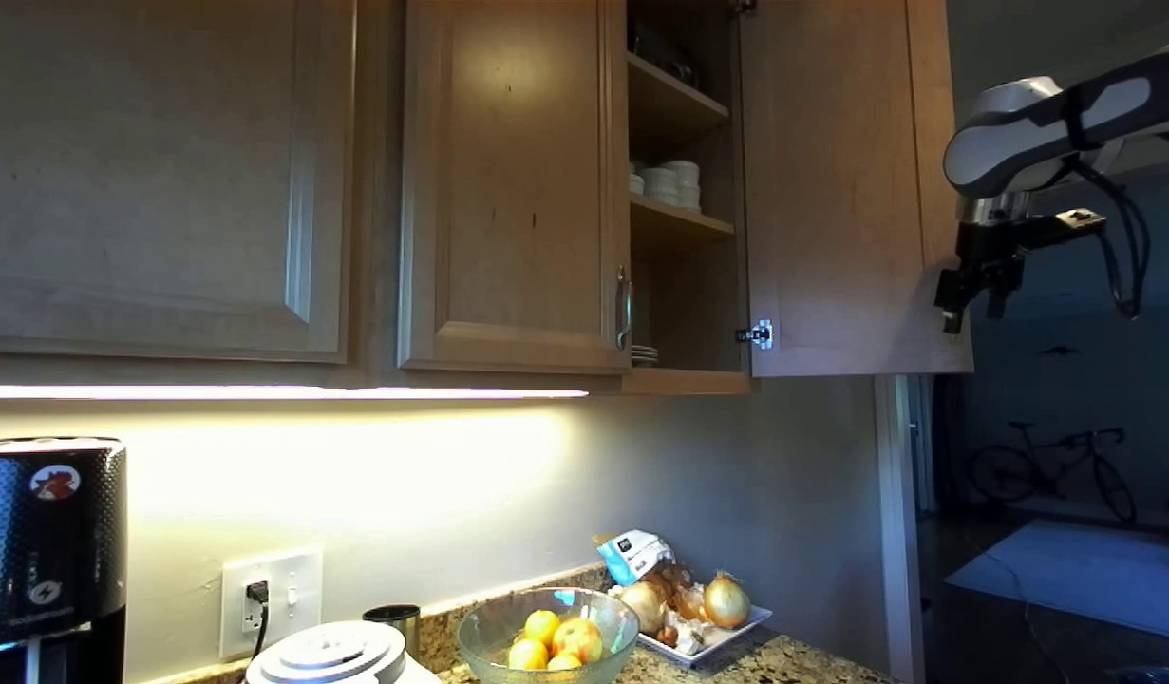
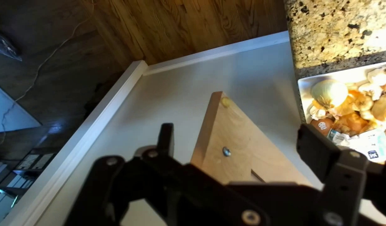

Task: Close the doors of the cupboard

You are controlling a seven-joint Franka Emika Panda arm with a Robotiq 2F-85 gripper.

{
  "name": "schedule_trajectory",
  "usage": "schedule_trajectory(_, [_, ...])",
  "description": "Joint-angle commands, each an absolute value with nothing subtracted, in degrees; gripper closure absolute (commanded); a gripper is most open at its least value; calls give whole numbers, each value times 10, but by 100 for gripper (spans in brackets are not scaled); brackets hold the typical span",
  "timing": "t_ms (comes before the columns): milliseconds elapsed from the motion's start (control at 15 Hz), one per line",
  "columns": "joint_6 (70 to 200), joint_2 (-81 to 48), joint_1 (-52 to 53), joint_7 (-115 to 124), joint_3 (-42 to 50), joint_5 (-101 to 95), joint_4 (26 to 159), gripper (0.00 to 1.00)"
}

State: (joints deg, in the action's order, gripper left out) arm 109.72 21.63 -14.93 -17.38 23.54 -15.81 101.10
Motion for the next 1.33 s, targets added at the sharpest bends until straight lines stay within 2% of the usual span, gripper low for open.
schedule_trajectory(0, [1102,209,-162,-207,244,-168,1005,0])
schedule_trajectory(333, [1124,193,-150,-273,268,-143,994,0])
schedule_trajectory(1000, [1114,199,-158,-254,255,-152,1003,0])
schedule_trajectory(1267, [1142,189,-159,-337,298,-147,976,0])
